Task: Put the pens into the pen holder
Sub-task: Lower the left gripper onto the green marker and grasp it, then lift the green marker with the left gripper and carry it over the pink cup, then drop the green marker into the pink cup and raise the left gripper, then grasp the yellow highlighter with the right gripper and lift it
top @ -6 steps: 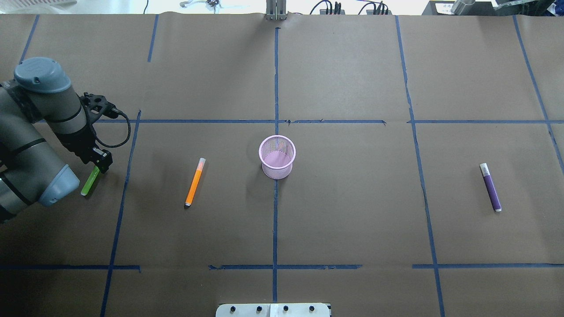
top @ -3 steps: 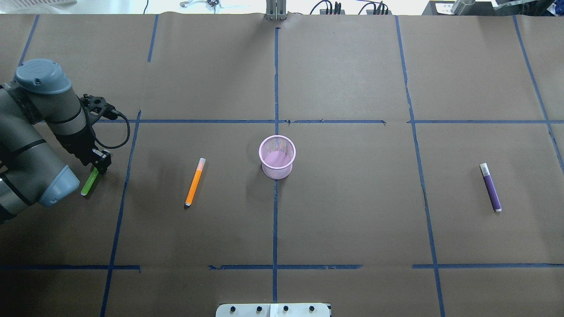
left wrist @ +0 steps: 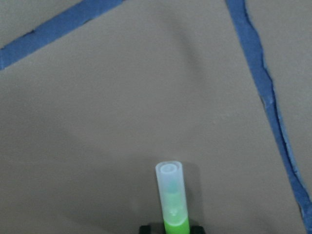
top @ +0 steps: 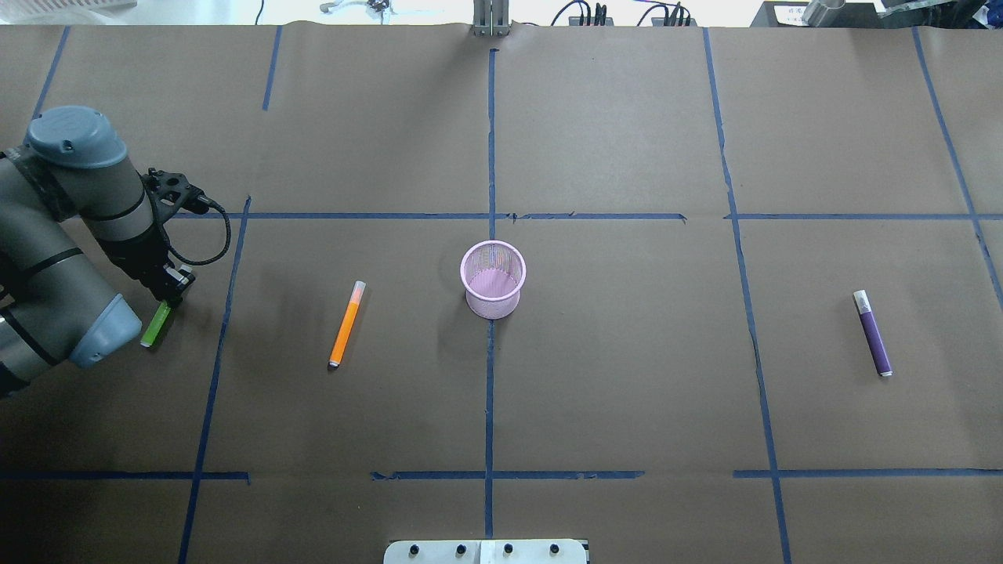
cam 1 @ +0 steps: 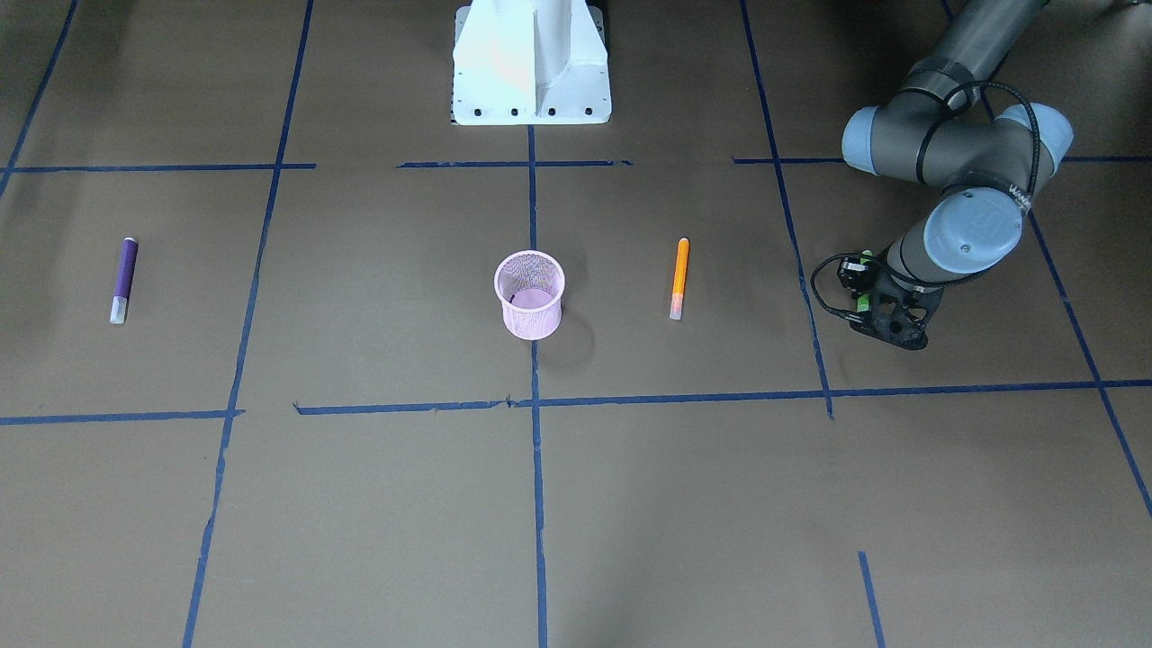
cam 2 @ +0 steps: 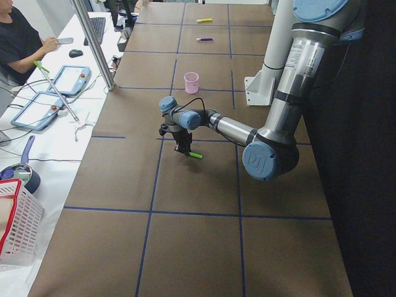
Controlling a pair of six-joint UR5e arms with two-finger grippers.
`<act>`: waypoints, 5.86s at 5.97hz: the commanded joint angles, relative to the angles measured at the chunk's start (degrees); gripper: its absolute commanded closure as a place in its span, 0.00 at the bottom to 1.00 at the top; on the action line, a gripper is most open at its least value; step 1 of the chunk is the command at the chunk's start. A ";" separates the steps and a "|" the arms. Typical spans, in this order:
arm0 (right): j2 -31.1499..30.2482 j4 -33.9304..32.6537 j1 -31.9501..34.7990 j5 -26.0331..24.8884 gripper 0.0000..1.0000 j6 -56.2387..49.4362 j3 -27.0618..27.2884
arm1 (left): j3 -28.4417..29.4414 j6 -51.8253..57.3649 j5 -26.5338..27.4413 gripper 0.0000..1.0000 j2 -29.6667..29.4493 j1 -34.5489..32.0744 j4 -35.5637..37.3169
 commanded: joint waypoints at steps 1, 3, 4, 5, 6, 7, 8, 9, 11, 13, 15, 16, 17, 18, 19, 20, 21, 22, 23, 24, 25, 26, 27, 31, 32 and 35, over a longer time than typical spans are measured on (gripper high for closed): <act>0.00 0.00 0.07 0.00 0.00 0.06 0.00 | -0.98 -0.08 -0.02 1.00 -0.31 -0.09 0.10; 0.09 0.00 -0.02 0.00 0.00 0.06 0.35 | -6.14 -3.22 0.67 1.00 -2.93 -0.61 0.02; 0.09 0.09 -0.02 0.00 0.00 0.06 0.35 | -9.22 -4.29 0.77 1.00 -6.25 -0.79 0.02; 0.09 0.00 -0.02 0.09 0.00 0.15 0.44 | -11.08 -10.48 0.85 1.00 -10.38 -0.53 -0.24; 0.09 0.00 -0.02 0.00 0.00 0.15 0.44 | -11.27 -17.59 3.55 1.00 -16.07 -0.18 -0.16; 0.18 0.00 -0.02 0.09 0.00 0.15 0.44 | -11.62 -21.14 7.32 1.00 -19.61 1.91 -0.68; 0.18 0.00 -0.02 0.00 0.00 0.15 0.44 | -11.71 -24.48 12.06 1.00 -21.47 4.98 -3.47; 0.26 0.09 -0.02 0.00 0.00 0.15 0.44 | -11.71 -30.78 18.54 1.00 -22.19 8.32 -5.93; 0.44 0.09 -0.02 0.00 0.00 0.15 0.61 | -10.58 -37.33 32.53 1.00 -27.53 14.93 -6.49; 0.44 0.09 0.07 0.09 0.00 0.06 0.62 | -9.87 -37.44 42.04 0.98 -30.19 19.58 -6.84; 0.44 0.09 -0.02 0.09 0.00 -0.02 0.62 | -7.86 -36.91 51.16 0.94 -28.97 24.67 -13.22; 0.53 0.09 -0.02 0.09 0.00 -0.02 0.62 | -7.58 -37.00 53.13 0.92 -28.27 26.26 -13.78; 0.53 0.09 -0.02 0.09 0.00 -0.02 0.62 | -7.49 -36.82 53.24 0.70 -28.09 26.37 -13.78; 0.53 0.09 -0.02 0.09 0.00 -0.02 0.62 | -7.23 -39.78 53.24 0.27 -28.35 26.46 -13.87; 0.53 0.09 -0.02 0.09 0.00 -0.02 0.62 | -7.23 -42.42 53.15 0.00 -28.44 26.54 -14.22; 0.27 3.31 -0.02 0.18 0.00 0.06 0.09 | -8.19 -44.19 52.63 0.00 -28.96 26.46 -13.61; 0.09 6.21 -0.02 -0.17 0.00 0.67 -0.96 | -8.46 -44.29 52.27 0.00 -28.88 24.63 -13.52; 1.92 6.41 -0.02 -0.26 0.00 -0.28 -4.88 | -8.46 -44.29 47.92 0.00 -28.27 20.69 -13.26; 5.59 5.02 -0.54 -0.35 0.02 -0.20 -8.23 | -8.46 -44.20 35.17 0.00 -24.69 14.39 -13.17; 6.93 4.84 -1.94 -2.00 0.03 -0.37 -11.05 | -8.46 -43.59 26.17 0.00 -21.52 8.41 -13.34; 7.55 4.83 -3.78 -2.46 0.04 -0.29 -13.60 | -8.46 -43.50 19.73 0.00 -20.62 4.87 -13.25; 7.65 5.01 -4.67 -2.37 0.05 -0.20 -15.97 | -8.46 -43.50 16.88 0.00 -18.61 3.88 -13.25; 7.91 5.88 -4.68 -2.20 0.03 -0.64 -19.30 | -8.55 -43.59 16.68 0.00 -17.72 3.26 -13.43; 9.58 6.24 -8.00 -2.28 0.05 -0.02 -24.87 | -8.55 -44.38 16.85 0.00 -17.71 3.34 -13.34; 9.93 6.33 -9.06 -2.37 0.06 0.06 -25.22 | -8.55 -44.47 16.85 0.00 -17.80 3.34 -13.43; 11.95 7.12 -10.83 -2.37 0.15 -0.46 -28.91 | -8.55 -44.55 16.85 0.00 -17.71 3.34 -13.52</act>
